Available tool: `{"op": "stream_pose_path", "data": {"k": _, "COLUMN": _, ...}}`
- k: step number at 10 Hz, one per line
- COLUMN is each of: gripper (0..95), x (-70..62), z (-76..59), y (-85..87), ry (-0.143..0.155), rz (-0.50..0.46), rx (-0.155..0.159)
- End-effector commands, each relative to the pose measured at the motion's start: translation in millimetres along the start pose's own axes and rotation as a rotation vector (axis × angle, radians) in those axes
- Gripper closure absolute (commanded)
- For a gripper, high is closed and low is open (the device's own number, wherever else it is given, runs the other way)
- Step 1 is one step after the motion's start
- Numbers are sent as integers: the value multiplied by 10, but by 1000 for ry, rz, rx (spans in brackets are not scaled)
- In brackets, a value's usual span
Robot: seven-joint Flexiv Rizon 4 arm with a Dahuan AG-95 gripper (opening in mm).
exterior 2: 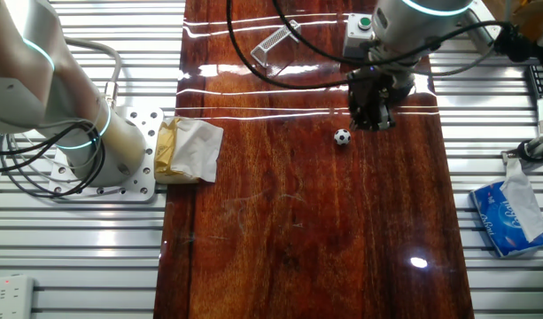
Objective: Push the soccer ball into the goal
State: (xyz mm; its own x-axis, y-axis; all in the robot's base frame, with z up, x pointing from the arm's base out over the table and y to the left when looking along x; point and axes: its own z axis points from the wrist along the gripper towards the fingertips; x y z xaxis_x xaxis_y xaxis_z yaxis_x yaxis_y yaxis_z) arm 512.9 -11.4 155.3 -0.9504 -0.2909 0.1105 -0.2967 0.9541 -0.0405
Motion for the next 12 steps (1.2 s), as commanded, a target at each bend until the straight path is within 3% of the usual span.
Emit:
{"op": "stream_pose_path", "data": {"k": 1, "gripper": 950, "x": -54, "z": 53, "y": -46, "ry": 17, "rz": -4, "rx": 4}}
{"op": "stream_pose_path", "data": {"k": 7, "gripper": 950, "x": -268, "z": 544, "y": -292, "ry": -2, "rz": -20, "rx": -11}}
{"op": "stream_pose_path", "data": {"k": 10, "gripper": 950, "x": -349, "z": 766, "y": -310, "ry": -18, "rz": -11, "rx": -14}}
{"op": "stream_pose_path", "data": {"k": 12, "gripper": 950, "x": -382, "z": 840, "y": -244, "ry": -23, "rz": 2, "rx": -47}}
